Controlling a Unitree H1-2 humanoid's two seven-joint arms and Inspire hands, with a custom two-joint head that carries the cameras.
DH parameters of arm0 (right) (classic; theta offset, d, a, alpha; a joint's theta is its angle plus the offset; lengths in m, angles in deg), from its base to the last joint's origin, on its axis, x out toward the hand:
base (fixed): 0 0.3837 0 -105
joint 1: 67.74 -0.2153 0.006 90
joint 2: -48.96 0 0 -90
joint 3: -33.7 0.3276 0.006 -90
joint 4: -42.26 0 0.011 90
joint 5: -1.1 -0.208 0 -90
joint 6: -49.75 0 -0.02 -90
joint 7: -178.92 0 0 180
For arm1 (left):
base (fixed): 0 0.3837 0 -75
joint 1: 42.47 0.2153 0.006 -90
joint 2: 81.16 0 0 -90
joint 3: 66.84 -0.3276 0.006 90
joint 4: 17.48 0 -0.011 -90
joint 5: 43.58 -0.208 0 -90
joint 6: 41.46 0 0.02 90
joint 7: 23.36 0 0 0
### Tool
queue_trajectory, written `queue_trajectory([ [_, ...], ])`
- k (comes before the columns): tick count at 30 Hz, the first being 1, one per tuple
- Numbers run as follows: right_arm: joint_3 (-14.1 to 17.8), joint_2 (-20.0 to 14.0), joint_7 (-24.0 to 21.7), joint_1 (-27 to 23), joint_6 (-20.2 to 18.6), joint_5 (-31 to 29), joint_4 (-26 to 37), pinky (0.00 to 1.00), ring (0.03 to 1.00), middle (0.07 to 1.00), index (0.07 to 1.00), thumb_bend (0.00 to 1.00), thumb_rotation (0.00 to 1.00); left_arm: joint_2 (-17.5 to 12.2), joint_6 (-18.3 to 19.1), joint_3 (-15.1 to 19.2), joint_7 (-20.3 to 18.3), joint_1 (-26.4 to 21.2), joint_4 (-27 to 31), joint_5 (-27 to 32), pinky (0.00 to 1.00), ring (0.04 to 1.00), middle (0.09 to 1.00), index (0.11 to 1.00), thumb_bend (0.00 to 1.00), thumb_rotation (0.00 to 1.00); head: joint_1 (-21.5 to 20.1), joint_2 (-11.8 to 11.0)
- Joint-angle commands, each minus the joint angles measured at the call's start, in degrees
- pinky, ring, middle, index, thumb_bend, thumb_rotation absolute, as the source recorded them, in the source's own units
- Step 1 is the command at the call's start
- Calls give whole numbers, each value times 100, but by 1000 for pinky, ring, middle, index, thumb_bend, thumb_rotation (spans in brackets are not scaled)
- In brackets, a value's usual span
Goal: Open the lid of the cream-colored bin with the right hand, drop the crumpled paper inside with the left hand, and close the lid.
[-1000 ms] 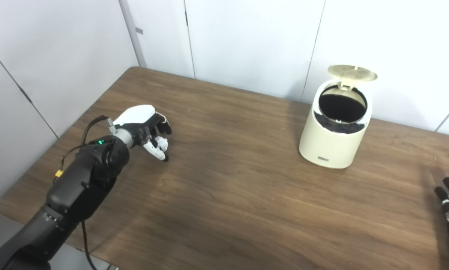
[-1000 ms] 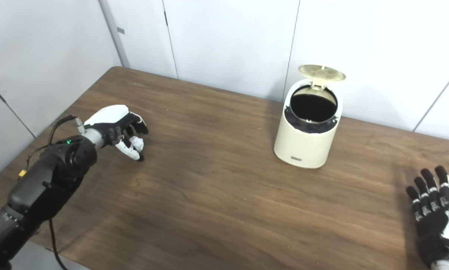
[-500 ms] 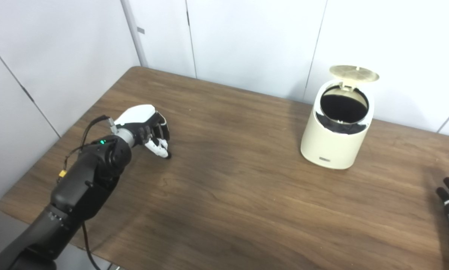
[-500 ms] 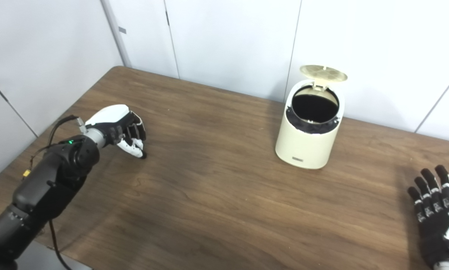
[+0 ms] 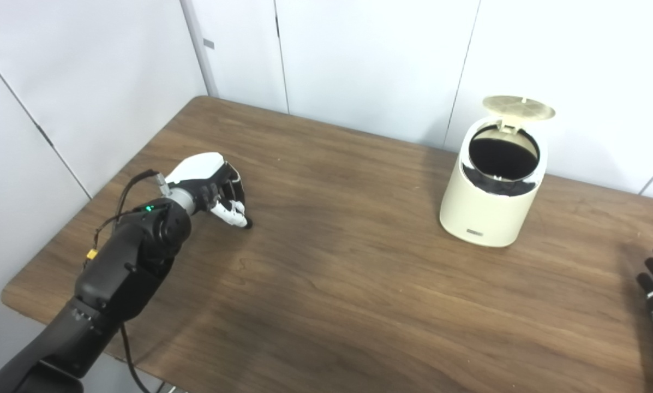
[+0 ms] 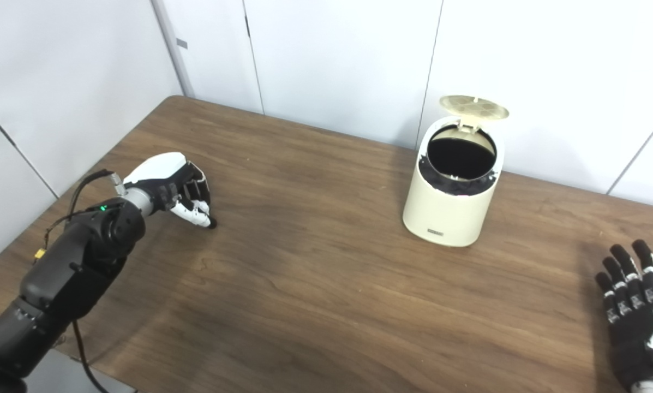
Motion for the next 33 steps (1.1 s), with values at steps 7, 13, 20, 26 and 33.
queue_trajectory([
  [7, 33, -68, -58, -113, 127, -49, 134, 977, 943, 916, 950, 548, 1000, -120, -46, 7, 195, -64, 116, -31, 468, 438, 512, 475, 503, 0, -12, 14],
  [13, 31, -43, -53, -109, 131, -59, 141, 969, 942, 915, 945, 562, 1000, -121, -180, 44, 311, -57, 263, 10, 489, 444, 520, 467, 502, 0, -30, 29],
  [20, 43, -7, -12, -116, 126, -57, 111, 962, 932, 909, 934, 570, 1000, -113, -158, 74, 239, -60, 740, 70, 496, 454, 516, 470, 501, 0, -30, 29],
  [26, 7, -21, -55, -111, 187, -14, 37, 966, 943, 925, 943, 574, 1000, -95, -277, 77, 341, -56, 997, -26, 451, 413, 516, 481, 501, 0, -37, 34],
  [33, 32, -20, -72, -118, 275, -71, -93, 972, 948, 929, 951, 568, 1000, -55, -169, 78, 278, -145, 1271, -195, 428, 398, 499, 500, 501, 0, -36, 26],
])
